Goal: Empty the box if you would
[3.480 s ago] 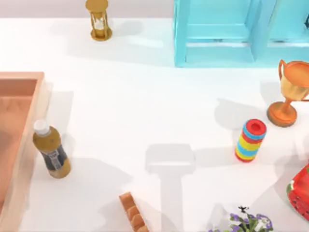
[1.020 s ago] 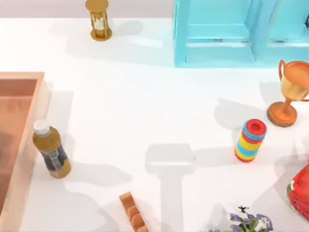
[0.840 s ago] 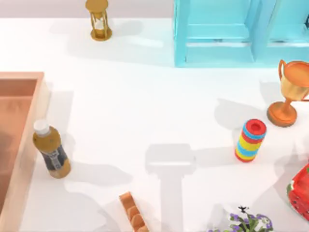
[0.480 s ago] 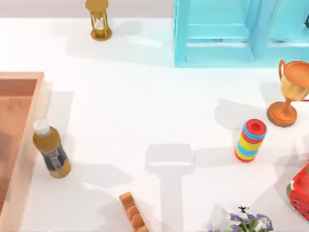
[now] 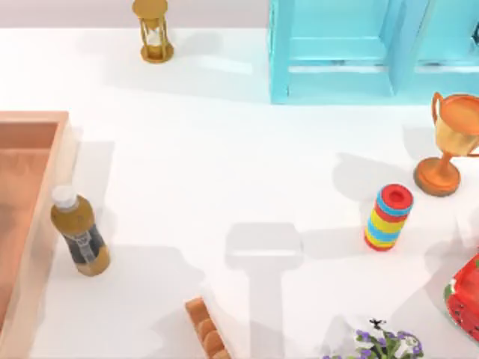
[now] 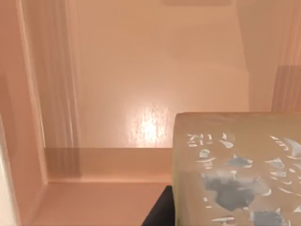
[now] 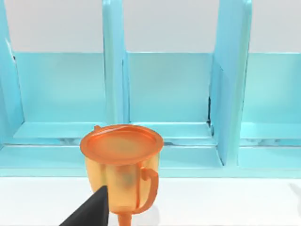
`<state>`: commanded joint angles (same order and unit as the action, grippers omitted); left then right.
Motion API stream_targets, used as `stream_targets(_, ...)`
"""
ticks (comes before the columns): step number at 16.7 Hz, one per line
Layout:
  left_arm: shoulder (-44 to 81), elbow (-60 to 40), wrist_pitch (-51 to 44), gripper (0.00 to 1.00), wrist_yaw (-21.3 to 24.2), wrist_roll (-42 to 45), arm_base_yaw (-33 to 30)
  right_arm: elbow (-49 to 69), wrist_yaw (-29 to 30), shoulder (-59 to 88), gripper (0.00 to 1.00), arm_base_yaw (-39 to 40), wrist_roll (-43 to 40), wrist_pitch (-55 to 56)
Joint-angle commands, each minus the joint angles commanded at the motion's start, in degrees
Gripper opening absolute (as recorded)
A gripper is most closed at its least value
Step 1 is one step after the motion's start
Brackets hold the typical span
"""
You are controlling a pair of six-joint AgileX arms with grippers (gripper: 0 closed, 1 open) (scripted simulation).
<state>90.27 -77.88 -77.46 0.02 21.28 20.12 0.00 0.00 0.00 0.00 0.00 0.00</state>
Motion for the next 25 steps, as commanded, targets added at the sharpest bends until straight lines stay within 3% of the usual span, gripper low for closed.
stream_targets(8,3.31,-3.41,0.07,0.00,0.43,-1.47,-2.44,0.00,0.00,0.00,1.00,0.00,0.00,0.00)
stream_targets(20,38.02,-42.25,-1.08,0.00,1.39,-24.75,-28.97,0.00,0.00,0.00,1.00,0.00,0.00,0.00)
stream_targets(25,50.00,-53.32,-2.52,0.00,0.58,-32.97,-34.63,0.00,0.00,0.00,1.00,0.00,0.00,0.00)
